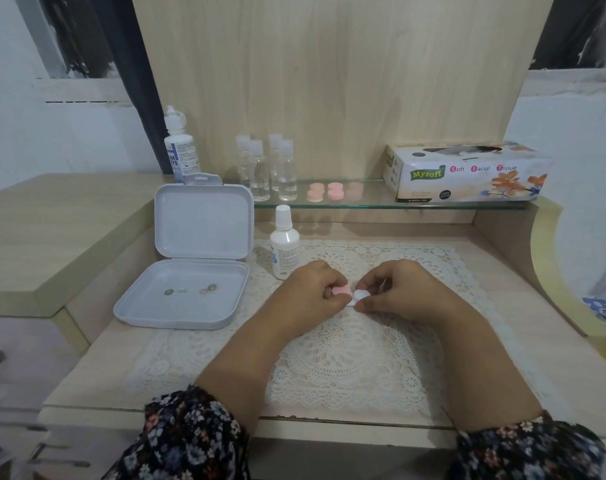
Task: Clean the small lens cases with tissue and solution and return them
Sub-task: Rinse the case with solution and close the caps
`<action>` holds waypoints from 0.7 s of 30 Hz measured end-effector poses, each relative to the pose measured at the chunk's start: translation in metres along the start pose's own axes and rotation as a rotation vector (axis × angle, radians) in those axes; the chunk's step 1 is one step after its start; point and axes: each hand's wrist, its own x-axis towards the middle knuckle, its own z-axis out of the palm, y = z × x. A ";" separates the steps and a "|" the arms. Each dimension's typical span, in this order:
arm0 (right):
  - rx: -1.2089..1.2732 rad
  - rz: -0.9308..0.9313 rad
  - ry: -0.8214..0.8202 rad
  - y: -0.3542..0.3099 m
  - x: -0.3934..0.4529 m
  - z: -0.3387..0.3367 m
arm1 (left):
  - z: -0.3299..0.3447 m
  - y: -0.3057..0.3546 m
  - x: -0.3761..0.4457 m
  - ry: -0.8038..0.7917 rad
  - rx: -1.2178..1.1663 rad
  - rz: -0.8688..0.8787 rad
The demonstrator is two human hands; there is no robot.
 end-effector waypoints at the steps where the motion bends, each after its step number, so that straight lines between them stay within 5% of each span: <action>1: 0.000 0.001 0.000 0.000 0.000 0.000 | 0.000 0.000 0.000 -0.002 0.007 -0.002; 21: -0.009 0.006 -0.001 -0.001 0.000 0.000 | -0.003 0.001 0.000 -0.057 -0.035 -0.062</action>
